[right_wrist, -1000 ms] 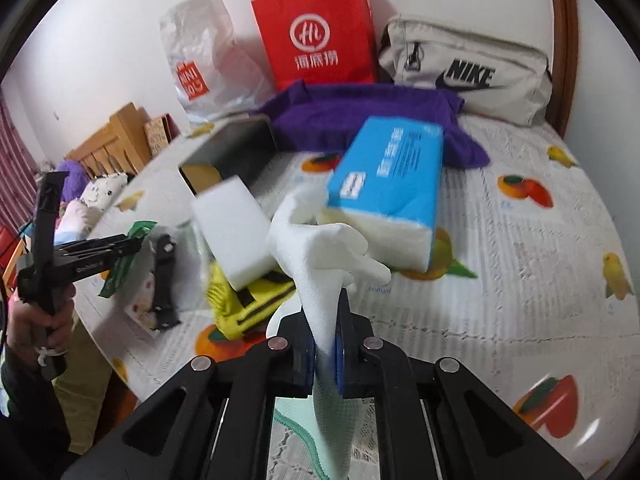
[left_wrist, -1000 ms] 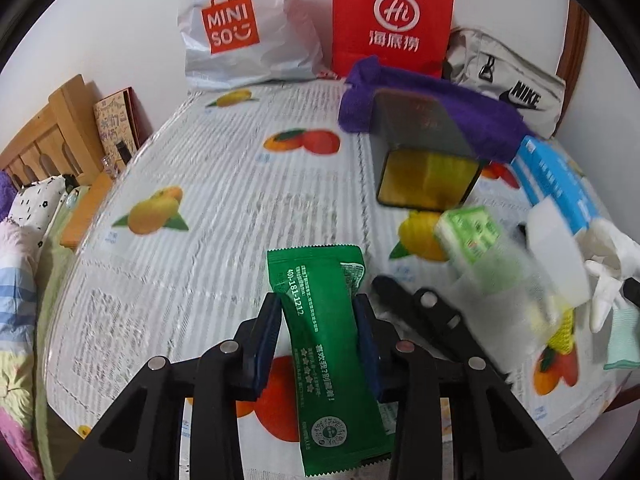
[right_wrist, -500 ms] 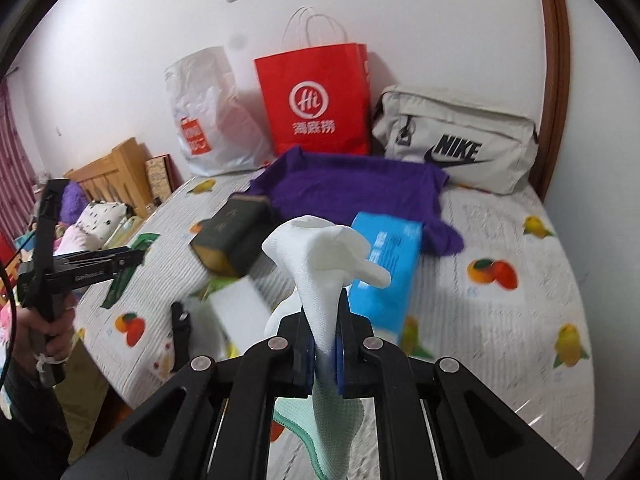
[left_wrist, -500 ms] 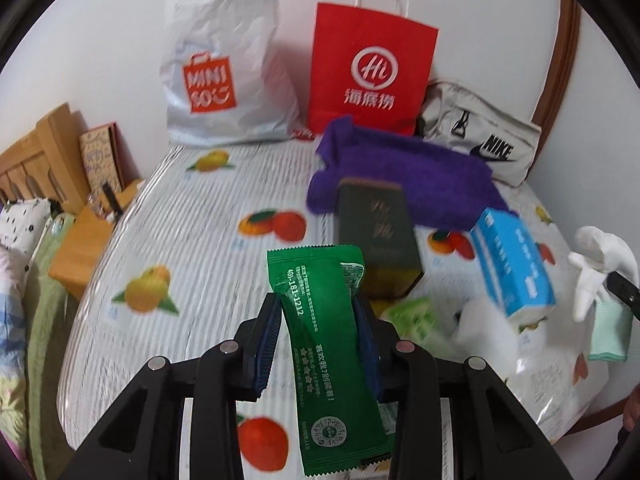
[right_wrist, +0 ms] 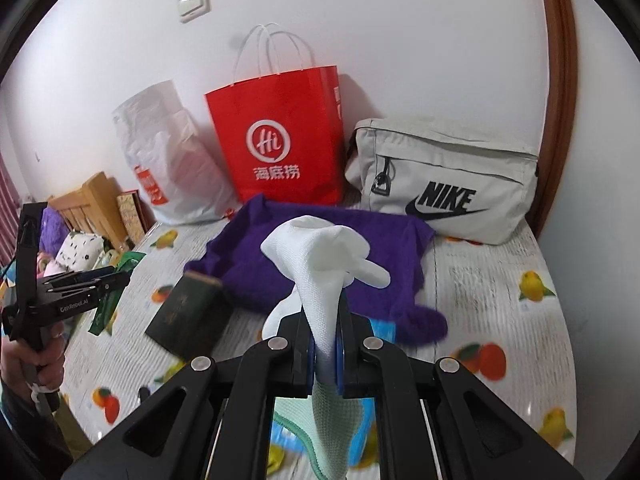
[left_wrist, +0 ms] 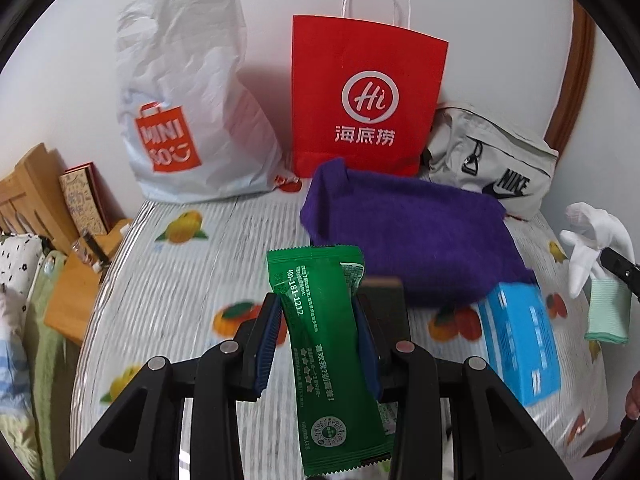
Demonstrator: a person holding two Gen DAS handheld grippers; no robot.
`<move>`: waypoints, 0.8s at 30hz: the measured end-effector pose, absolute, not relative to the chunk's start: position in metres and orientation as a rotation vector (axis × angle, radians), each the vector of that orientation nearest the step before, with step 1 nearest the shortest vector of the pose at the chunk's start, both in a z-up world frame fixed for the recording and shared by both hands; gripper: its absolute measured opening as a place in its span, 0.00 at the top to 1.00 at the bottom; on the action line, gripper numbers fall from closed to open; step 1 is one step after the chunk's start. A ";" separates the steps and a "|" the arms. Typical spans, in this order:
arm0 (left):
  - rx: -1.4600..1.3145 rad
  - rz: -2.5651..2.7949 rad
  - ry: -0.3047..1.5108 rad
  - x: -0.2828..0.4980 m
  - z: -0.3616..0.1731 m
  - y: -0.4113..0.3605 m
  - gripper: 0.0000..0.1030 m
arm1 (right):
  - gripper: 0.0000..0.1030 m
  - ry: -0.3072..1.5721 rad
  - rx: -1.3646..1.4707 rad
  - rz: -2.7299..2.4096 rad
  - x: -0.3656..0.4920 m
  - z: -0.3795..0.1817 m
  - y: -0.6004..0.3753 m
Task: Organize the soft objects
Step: 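Carry the green packet with the left tool while the right tool carries the glove to the purple towel, then release the green packet from the left tool while the right tool releases the glove onto the towel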
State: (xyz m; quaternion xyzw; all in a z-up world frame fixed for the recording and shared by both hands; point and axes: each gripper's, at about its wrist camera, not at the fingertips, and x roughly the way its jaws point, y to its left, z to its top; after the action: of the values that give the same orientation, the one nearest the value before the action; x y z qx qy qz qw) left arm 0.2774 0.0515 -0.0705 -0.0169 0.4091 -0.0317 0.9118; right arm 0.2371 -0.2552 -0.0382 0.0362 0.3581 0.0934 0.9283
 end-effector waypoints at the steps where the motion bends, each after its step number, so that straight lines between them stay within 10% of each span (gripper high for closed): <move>1: -0.035 -0.068 0.847 0.285 -0.071 0.050 0.66 | 0.93 0.735 0.073 0.187 0.244 -0.039 -0.256; 24: -0.097 -0.171 0.982 0.448 -0.117 0.019 0.66 | 0.91 0.980 0.052 0.169 0.396 -0.155 -0.276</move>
State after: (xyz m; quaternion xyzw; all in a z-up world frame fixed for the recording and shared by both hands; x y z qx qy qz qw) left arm 0.4476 0.0189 -0.1169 -0.0466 0.4709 -0.0820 0.8771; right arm 0.3962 -0.2758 -0.1549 0.0249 0.4700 0.0808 0.8786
